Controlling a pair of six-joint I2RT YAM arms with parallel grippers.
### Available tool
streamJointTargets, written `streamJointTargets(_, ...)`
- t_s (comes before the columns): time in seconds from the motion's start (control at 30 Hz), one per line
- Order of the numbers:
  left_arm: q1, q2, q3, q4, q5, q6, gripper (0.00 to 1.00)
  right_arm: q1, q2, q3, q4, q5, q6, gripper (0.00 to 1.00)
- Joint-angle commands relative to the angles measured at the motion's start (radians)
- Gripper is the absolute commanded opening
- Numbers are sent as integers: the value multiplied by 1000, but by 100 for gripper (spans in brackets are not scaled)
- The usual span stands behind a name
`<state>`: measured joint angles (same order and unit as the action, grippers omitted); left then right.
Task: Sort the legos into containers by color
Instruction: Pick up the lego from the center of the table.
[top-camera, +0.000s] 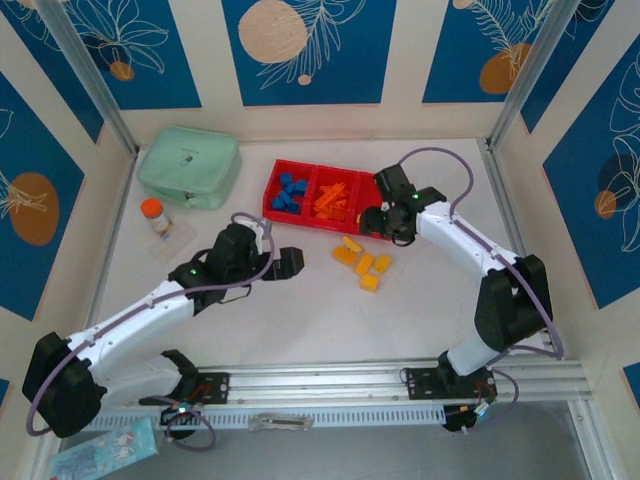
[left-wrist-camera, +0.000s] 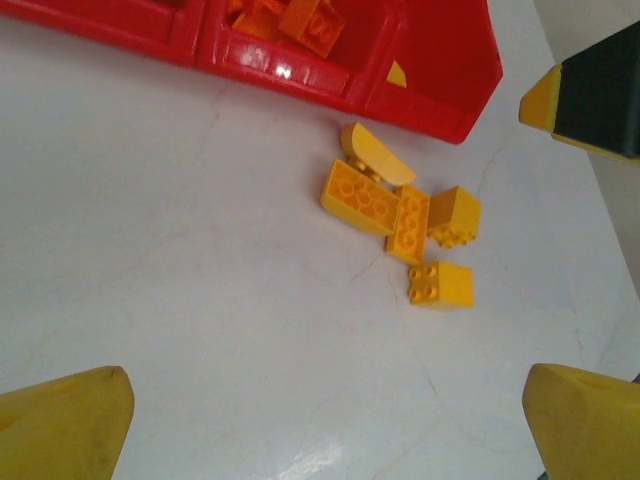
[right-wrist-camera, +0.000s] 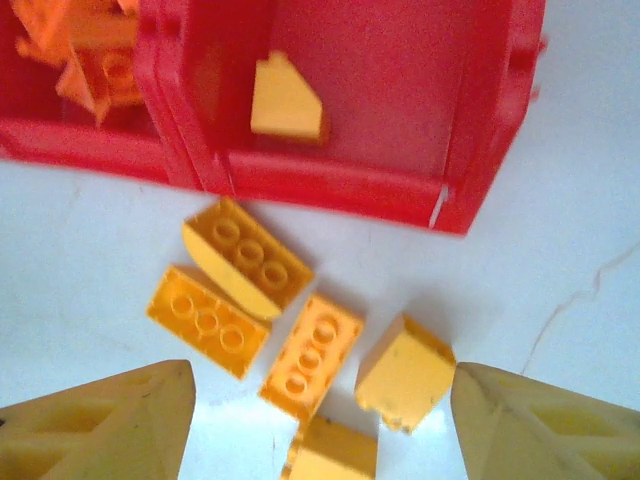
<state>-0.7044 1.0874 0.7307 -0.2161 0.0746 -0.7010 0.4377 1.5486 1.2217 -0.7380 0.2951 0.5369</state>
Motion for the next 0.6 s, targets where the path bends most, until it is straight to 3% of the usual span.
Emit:
streamJointTargets(0.0, -36, -17, -33, 37, 0, -14, 99, 37, -47, -54, -54, 2, 30, 73)
streamJointTargets(0.37, -142, 11, -94, 140, -82, -88, 99, 177, -75, -274, 41, 37, 196, 90)
streamJointTargets(0.57, -158, 19, -101, 151, -99, -97, 99, 203, -41, -340, 114, 32, 243, 94)
